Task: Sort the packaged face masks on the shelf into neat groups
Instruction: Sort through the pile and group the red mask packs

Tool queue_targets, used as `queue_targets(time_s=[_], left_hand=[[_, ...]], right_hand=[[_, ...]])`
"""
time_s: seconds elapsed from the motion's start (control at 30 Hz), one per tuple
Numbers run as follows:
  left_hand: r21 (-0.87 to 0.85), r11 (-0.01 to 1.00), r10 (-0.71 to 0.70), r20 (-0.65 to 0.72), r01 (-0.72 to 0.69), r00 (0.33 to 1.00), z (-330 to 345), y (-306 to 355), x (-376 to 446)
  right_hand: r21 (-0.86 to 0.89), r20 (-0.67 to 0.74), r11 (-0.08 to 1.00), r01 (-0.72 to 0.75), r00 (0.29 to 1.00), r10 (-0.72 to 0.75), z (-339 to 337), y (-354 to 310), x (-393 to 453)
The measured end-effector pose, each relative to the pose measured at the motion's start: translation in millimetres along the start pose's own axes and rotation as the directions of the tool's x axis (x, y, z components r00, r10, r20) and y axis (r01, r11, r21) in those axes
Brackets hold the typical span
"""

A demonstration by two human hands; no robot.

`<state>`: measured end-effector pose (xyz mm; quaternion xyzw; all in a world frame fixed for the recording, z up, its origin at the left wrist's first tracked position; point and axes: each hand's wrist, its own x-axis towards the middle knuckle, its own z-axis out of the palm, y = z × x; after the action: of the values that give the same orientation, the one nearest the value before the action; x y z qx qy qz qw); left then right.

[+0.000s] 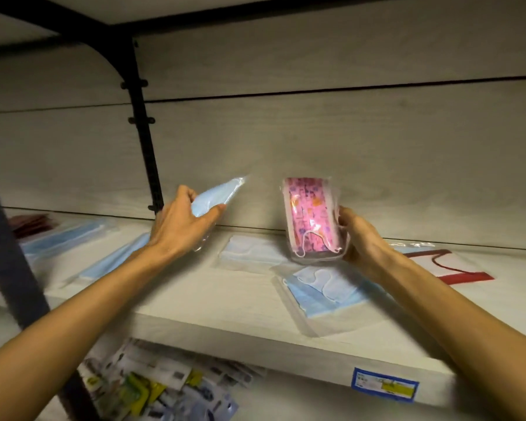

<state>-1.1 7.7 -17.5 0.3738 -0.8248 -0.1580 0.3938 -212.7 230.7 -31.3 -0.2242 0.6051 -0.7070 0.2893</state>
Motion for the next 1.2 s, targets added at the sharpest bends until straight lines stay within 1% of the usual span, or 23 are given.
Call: queue_targets(time_s=[0.03, 0.1, 0.17, 0.2, 0.23, 0.3, 0.37, 0.43, 0.5, 0.53, 0.63, 0.7, 0.77, 0.87, 0.9, 0.97, 1.03, 1.07, 1.13, 1.2], left_hand=[[0.142, 0.989, 0.052, -0.003, -0.051, 0.999, -7.0, -4.5, -5.1], [0.348, 0.931, 0.108, 0.022, -0.109, 0.994, -19.0, -15.6, -17.1], [0.507, 0.855, 0.094, 0.063, -0.113, 0.994, -25.3, -29.6, -30.1], [0.548, 0.832, 0.049, 0.089, -0.09, 0.995, -26.9, -36.2, -35.8], [0.562, 0.825, -0.018, 0.118, -0.052, 0.993, -28.5, -42.3, -40.1], [0.532, 0.845, -0.183, 0.178, 0.062, 0.967, -32.1, -54.2, -43.1], [0.5, 0.852, -0.297, 0.215, 0.156, 0.93, -36.1, -65.6, -41.9], [0.518, 0.839, -0.329, 0.236, 0.169, 0.914, -39.8, -75.0, -42.2], [0.528, 0.832, -0.342, 0.246, 0.171, 0.907, -42.9, -83.1, -44.4], [0.531, 0.831, -0.34, 0.251, 0.164, 0.907, -44.4, -86.5, -45.9], [0.555, 0.826, -0.266, 0.228, 0.1, 0.936, -50.7, -94.2, -47.5], [0.533, 0.842, -0.223, 0.208, 0.081, 0.952, -57.3, -96.8, -47.8], [0.494, 0.869, -0.151, 0.182, 0.042, 0.972, -65.8, -100.4, -51.4], [0.373, 0.925, 0.011, 0.159, -0.07, 0.987, -84.6, -108.1, -65.7], [0.339, 0.932, 0.075, 0.166, -0.129, 0.983, -94.9, -113.4, -72.1], [0.316, 0.912, 0.219, 0.168, -0.263, 0.961, -118.5, -126.0, -86.4], [0.291, 0.884, 0.341, 0.132, -0.365, 0.931, -145.4, -142.8, -102.7], [0.28, 0.876, 0.379, 0.104, -0.393, 0.92, -160.1, -152.9, -111.4], [0.282, 0.876, 0.396, 0.045, -0.392, 0.917, -189.9, -175.8, -126.6], [0.311, 0.887, 0.354, 0.015, -0.341, 0.935, -219.3, -200.8, -139.0]], right_hand=[[0.05, 0.034, 0.998, -0.03, 0.999, 0.029, 3.0, 2.0, 0.9], [0.091, 0.106, 0.993, -0.068, 0.993, 0.058, 8.0, 5.0, 2.5], [0.037, 0.166, 0.998, -0.043, 0.986, 0.036, 11.1, 6.3, 3.0], [-0.008, 0.185, 1.0, -0.024, 0.982, 0.025, 12.6, 7.5, 3.0], [-0.057, 0.206, 0.998, -0.002, 0.978, 0.014, 14.3, 8.4, 2.1], [-0.129, 0.243, 0.991, 0.032, 0.97, 0.0, 20.5, 10.4, -3.3], [-0.095, 0.273, 0.995, 0.016, 0.962, 0.011, 29.1, 11.0, -10.0], [-0.09, 0.28, 0.996, 0.022, 0.96, 0.004, 39.0, 10.1, -15.5], [-0.195, 0.264, 0.977, 0.085, 0.964, -0.031, 51.0, 7.9, -17.9], [-0.217, 0.259, 0.971, 0.099, 0.965, -0.04, 57.9, 8.0, -20.2], [-0.256, 0.235, 0.961, 0.105, 0.971, -0.044, 79.4, 11.2, -31.5], [-0.299, 0.232, 0.946, 0.127, 0.971, -0.057, 94.3, 14.6, -42.6], [-0.294, 0.199, 0.947, 0.131, 0.977, -0.073, 109.6, 17.1, -53.5], [-0.285, 0.157, 0.946, 0.154, 0.981, -0.112, 133.0, 19.8, -72.0], [-0.289, 0.154, 0.941, 0.178, 0.978, -0.138, 142.6, 22.3, -79.7], [-0.292, 0.171, 0.928, 0.233, 0.967, -0.189, 163.0, 29.4, -96.3], [-0.264, 0.204, 0.925, 0.273, 0.953, -0.223, 186.3, 38.3, -113.2], [-0.252, 0.22, 0.924, 0.289, 0.946, -0.236, 199.9, 42.9, -120.8], [-0.24, 0.252, 0.916, 0.322, 0.932, -0.261, 229.3, 52.3, -134.7], [-0.215, 0.27, 0.914, 0.344, 0.921, -0.283, 264.0, 60.6, -148.0]])
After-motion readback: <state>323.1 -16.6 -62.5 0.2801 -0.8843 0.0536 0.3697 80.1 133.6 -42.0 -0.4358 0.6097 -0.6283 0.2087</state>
